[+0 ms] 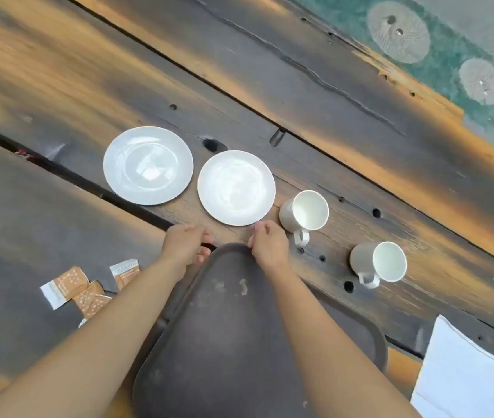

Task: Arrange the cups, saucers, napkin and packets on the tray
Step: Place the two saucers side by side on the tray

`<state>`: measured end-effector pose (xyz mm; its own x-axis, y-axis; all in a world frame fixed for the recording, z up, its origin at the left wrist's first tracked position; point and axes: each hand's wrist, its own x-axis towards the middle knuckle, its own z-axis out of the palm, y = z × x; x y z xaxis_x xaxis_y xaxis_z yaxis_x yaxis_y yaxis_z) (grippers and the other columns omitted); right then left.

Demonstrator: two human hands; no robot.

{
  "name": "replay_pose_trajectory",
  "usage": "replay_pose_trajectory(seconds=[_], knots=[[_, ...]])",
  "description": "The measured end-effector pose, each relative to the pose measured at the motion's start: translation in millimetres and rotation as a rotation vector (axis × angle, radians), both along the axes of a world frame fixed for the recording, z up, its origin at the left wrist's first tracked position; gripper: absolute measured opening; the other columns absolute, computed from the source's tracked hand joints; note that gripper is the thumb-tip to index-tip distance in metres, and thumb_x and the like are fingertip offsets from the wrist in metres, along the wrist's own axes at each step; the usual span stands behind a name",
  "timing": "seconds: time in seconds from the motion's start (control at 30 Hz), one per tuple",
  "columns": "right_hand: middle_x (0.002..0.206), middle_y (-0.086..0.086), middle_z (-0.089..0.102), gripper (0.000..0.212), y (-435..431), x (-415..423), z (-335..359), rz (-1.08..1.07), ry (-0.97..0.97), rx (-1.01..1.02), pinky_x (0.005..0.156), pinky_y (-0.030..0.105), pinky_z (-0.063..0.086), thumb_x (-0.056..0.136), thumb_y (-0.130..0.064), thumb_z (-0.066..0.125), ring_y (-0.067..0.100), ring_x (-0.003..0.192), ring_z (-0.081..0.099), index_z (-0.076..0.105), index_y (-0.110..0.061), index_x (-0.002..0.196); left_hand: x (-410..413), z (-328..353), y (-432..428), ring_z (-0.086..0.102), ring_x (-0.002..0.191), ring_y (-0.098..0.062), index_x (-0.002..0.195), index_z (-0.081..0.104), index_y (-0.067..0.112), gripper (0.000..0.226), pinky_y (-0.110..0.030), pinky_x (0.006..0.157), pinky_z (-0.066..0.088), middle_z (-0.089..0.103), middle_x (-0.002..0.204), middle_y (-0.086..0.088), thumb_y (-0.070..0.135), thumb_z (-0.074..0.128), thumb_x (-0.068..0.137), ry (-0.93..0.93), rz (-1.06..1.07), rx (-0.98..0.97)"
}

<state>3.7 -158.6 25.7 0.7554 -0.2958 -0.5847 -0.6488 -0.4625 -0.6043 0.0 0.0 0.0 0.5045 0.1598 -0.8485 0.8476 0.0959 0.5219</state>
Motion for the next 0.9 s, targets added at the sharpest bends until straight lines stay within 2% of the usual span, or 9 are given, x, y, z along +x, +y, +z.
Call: replay_pose_trajectory(seconds=[0.07,0.2,0.27,0.43,0.57,0.67,0.73,0.8,0.9], knots=[[0.076,0.016,0.067,0.028,-1,15,-9,-0.061,-0.015,0.046,0.072,0.043,0.048,0.094,-0.024,0.043,0.030,0.073,0.057,0.057,-0.011,0.074,15,-7,0,0.054,0.037,-0.010,0.091,0.065,0.008,0.021,-0.017,0.036,0.039,0.075,0.085,-0.007,0.025,0.056,0.097,-0.016,0.020,0.005],[0.052,0.001,0.056,0.032,-5,27,-24,-0.191,0.065,0.154,0.042,0.022,0.034,0.096,-0.031,0.044,0.016,0.043,0.045,0.053,-0.014,0.071,32,-13,-1,0.057,0.040,-0.013,0.095,0.064,0.009,0.027,-0.020,0.037,0.041,0.076,0.086,-0.006,0.035,0.058,0.098,0.002,-0.023,-0.023],[0.049,0.000,0.054,0.036,-7,29,-28,-0.208,0.103,0.163,0.036,0.020,0.029,0.098,-0.033,0.043,0.015,0.036,0.038,0.048,-0.014,0.067,36,-16,-1,0.058,0.040,-0.013,0.094,0.063,0.009,0.027,-0.021,0.037,0.042,0.077,0.082,-0.005,0.035,0.059,0.097,0.017,-0.035,-0.024],[0.052,0.003,0.051,0.039,-10,27,-35,-0.282,0.138,0.207,0.036,0.020,0.027,0.100,-0.036,0.043,0.016,0.038,0.035,0.045,-0.014,0.067,41,-21,-2,0.054,0.036,-0.011,0.088,0.059,0.016,0.020,-0.020,0.035,0.042,0.076,0.068,0.001,0.034,0.058,0.098,-0.033,-0.066,0.004],[0.057,0.002,0.053,0.033,-12,25,-39,-0.253,0.167,0.280,0.034,0.019,0.025,0.101,-0.035,0.042,0.012,0.038,0.035,0.049,-0.013,0.077,42,-25,-3,0.048,0.034,-0.012,0.085,0.061,0.009,0.029,-0.020,0.036,0.039,0.071,0.057,0.001,0.033,0.057,0.098,-0.080,-0.134,0.042],[0.055,0.001,0.057,0.036,-14,26,-39,-0.162,0.158,0.304,0.034,0.019,0.024,0.100,-0.031,0.042,0.012,0.036,0.035,0.051,-0.010,0.071,41,-28,-3,0.042,0.033,-0.013,0.081,0.059,0.005,0.031,-0.020,0.035,0.035,0.061,0.047,0.001,0.031,0.055,0.099,-0.137,-0.182,0.072],[0.055,0.004,0.059,0.037,-17,28,-41,-0.122,0.165,0.319,0.035,0.020,0.024,0.101,-0.029,0.042,0.014,0.037,0.035,0.053,-0.006,0.074,42,-29,-3,0.040,0.030,-0.014,0.080,0.058,0.004,0.031,-0.019,0.034,0.033,0.059,0.045,0.000,0.028,0.054,0.099,-0.175,-0.209,0.074],[0.065,0.012,0.062,0.037,-21,30,-41,-0.113,0.187,0.372,0.036,0.021,0.022,0.103,-0.028,0.041,0.015,0.039,0.035,0.055,-0.004,0.079,41,-30,-1,0.038,0.029,-0.014,0.081,0.057,0.003,0.032,-0.018,0.034,0.031,0.059,0.046,-0.002,0.028,0.053,0.100,-0.204,-0.233,0.058],[0.073,0.010,0.067,0.027,-26,32,-41,-0.142,0.201,0.487,0.035,0.018,0.019,0.104,-0.024,0.042,0.014,0.039,0.038,0.050,-0.007,0.085,40,-29,1,0.039,0.028,-0.015,0.082,0.057,0.002,0.033,-0.019,0.033,0.032,0.061,0.049,-0.005,0.029,0.053,0.101,-0.225,-0.255,0.055]])
